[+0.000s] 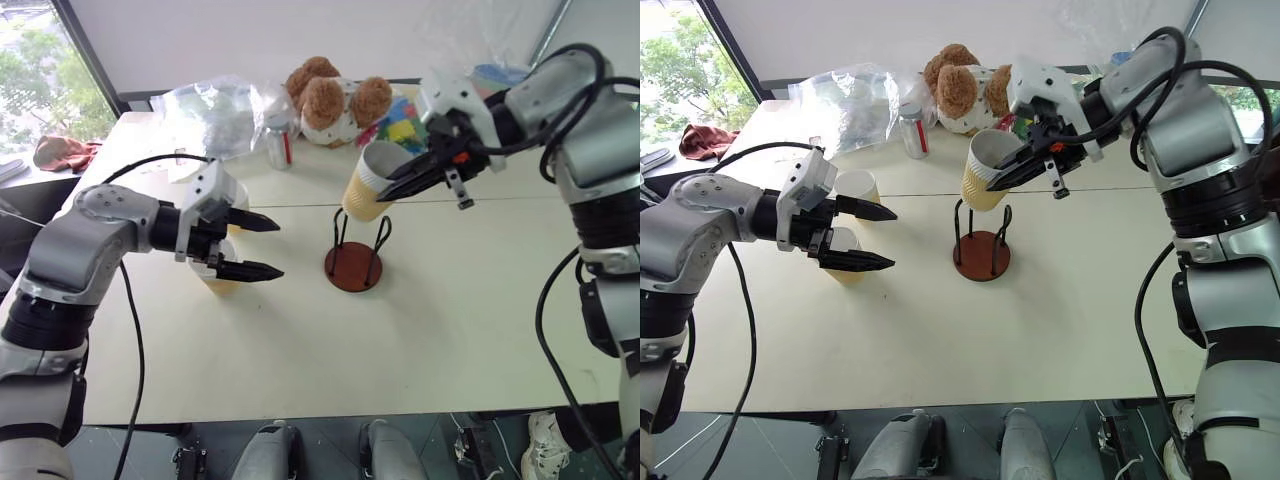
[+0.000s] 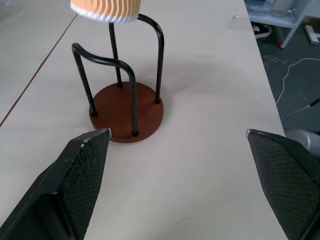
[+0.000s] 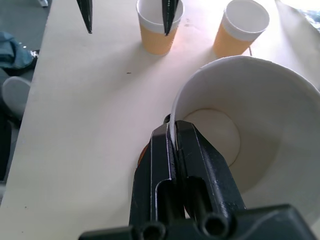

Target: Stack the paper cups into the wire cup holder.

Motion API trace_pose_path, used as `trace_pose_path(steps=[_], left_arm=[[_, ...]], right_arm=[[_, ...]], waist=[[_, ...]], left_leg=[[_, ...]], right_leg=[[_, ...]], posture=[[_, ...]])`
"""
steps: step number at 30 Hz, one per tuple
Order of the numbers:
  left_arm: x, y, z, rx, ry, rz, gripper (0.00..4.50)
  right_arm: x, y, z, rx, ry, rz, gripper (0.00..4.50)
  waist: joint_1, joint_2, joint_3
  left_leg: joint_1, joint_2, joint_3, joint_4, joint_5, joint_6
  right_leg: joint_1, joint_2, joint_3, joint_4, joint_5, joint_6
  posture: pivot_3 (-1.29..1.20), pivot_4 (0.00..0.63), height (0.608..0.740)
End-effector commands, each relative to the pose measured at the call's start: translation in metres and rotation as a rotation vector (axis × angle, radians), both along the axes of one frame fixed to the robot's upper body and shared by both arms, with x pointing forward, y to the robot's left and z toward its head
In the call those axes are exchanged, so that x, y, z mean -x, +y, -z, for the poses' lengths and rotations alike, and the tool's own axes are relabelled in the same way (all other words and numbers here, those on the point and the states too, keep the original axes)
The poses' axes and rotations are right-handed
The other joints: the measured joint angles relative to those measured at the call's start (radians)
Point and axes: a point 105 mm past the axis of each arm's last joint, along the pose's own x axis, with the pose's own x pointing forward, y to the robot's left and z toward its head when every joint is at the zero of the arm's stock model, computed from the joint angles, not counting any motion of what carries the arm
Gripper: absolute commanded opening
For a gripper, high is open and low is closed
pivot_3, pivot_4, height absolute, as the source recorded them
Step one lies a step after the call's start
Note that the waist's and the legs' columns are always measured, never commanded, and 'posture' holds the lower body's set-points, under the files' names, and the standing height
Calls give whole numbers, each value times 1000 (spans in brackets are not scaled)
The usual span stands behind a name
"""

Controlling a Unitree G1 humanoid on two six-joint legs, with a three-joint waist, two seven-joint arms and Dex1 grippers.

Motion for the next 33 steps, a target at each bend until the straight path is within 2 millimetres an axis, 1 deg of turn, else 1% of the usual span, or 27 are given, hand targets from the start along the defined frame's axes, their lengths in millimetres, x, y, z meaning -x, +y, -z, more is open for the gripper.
trace_pose_path(steps=[1, 9, 15, 16, 18, 19, 22, 25, 27, 29, 30, 31, 32, 33], left_arm=[[5, 5, -11, 11, -47, -10, 4500], [7, 3, -12, 21, -45, -16, 4500], [6, 2, -13, 25, -47, -14, 4500], [5, 2, -14, 23, -50, -14, 4500], [4, 1, -16, 25, -55, -14, 4500], [3, 1, -17, 26, -56, -14, 4500], [2, 1, -19, 34, -56, -13, 4500], [-1, 3, -20, 29, -71, -29, 4500], [-4, 11, -22, 7, -95, -60, 4500], [-8, 25, -26, -41, -129, -106, 4500], [-11, 34, -28, -74, -149, -134, 4500], [-12, 43, -31, -107, -163, -156, 4500], [-12, 49, -33, -128, -170, -168, 4500], [-11, 57, -33, -187, -181, -177, 4500]], right_arm=[[3, 2, -1, -2, -5, -34, 43], [-5, 2, 12, 38, 9, -38, 43], [-11, 2, 15, 47, 2, -27, 43], [-12, 2, 14, 45, 0, -24, 290], [-13, 3, 14, 40, -1, -22, 925], [-13, 3, 14, 39, 0, -23, 1366], [-11, 4, 12, 27, 5, -23, 2904], [-12, -1, 5, 10, -15, -1, 2904], [-9, -6, -10, -50, -18, 20, 2904], [4, -6, -29, -159, 32, 16, 2904], [16, -5, -38, -226, 83, -8, 2904], [27, -3, -44, -282, 132, -37, 2904], [35, -1, -47, -315, 164, -55, 2904], [45, 1, -47, -362, 211, -76, 2904]], waist=[[0, 0, 0], [0, 0, 0], [0, 0, 0], [0, 0, 0], [0, 0, 0], [0, 0, 0], [1, 0, 0], [1, 0, 0], [1, 0, 0], [0, 0, 0], [1, 0, 0], [1, 0, 0], [1, 0, 0], [2, 0, 0]], left_leg=[[0, 0, 0, 0, 0, 0], [0, 0, 0, 1, 1, -1], [0, 0, 0, 1, 1, -1], [0, 0, 0, 1, 1, -1], [0, 0, 0, 1, 1, -1], [0, 0, 0, 1, 1, -1], [0, 0, 0, 1, 1, -2], [0, 0, 0, 1, 1, -2], [0, 0, 0, 1, 1, -2], [0, 0, 0, 0, 1, -2], [0, 0, 0, 0, 1, -2], [0, 0, 0, 0, 1, -2], [-1, 0, 0, 0, 1, -2], [-2, 0, 0, -1, 1, -2]], right_leg=[[0, 0, 0, 1, 0, 0], [-1, 0, 0, 3, 0, 0], [-1, 0, 0, 3, 0, 0], [-1, 0, 0, 3, 0, 0], [-2, 0, 0, 4, 0, 0], [-2, 0, 0, 4, 0, 0], [-2, 0, 0, 4, 0, 0], [-2, 0, 0, 4, 0, 0], [-2, 0, 0, 4, 0, 0], [-2, 0, 0, 4, 0, 0], [-2, 0, 0, 4, 0, 0], [-3, 0, 0, 4, 0, 0], [-4, 0, 0, 4, 0, 0], [-5, 0, 0, 5, 0, 0]], posture=[[0, 150, 740], [0, 150, 740], [0, 150, 740], [0, 150, 740], [0, 150, 740], [0, 150, 740], [0, 150, 740], [0, 150, 740], [0, 150, 740], [0, 150, 740], [0, 150, 740], [0, 150, 740], [0, 150, 740], [0, 150, 740]])
